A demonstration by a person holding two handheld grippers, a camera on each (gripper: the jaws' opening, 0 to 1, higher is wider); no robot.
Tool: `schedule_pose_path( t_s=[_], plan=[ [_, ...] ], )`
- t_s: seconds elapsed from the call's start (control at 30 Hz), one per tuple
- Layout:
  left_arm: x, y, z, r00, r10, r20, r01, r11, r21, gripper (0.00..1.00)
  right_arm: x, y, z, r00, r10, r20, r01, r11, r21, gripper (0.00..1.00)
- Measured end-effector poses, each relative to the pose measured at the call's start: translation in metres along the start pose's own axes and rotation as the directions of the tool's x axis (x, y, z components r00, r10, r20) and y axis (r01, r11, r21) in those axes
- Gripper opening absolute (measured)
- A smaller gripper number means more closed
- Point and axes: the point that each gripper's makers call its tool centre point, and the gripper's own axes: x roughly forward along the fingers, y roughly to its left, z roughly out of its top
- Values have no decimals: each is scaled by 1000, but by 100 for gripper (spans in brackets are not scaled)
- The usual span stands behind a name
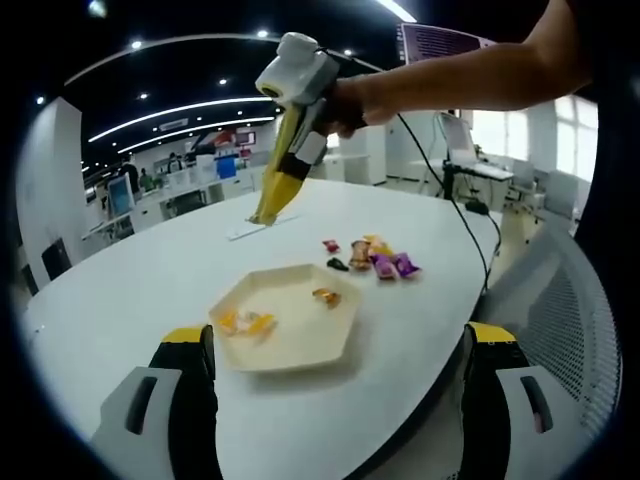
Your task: Place the target food into the container with the food tongs after gripping and lifting it, then release it inside without dropping or visibly crushing the food.
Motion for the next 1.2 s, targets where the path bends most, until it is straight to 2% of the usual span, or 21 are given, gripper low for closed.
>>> schedule_pose_path(
  t_s=[0.4, 0.67, 0.73, 1.2],
  plan=[
    [0, 0, 0, 1000, -1, 0, 1, 1000, 1, 99, -3, 9, 9, 1000, 10, 8, -9, 1000, -24, 22],
    [0, -1, 0, 1000, -3, 3, 3, 1000, 3, 99, -4, 15, 15, 1000, 19, 17, -18, 999, -39, 26],
    [0, -1, 0, 1000, -4, 2, 4, 1000, 3, 99, -5, 13, 17, 1000, 1, 23, 0, 999, -48, 26],
    [0, -1, 1, 1000, -1, 7, 1, 1000, 4, 99, -14, 13, 23, 999, 21, 49, -18, 997, -69, 26]
  ],
)
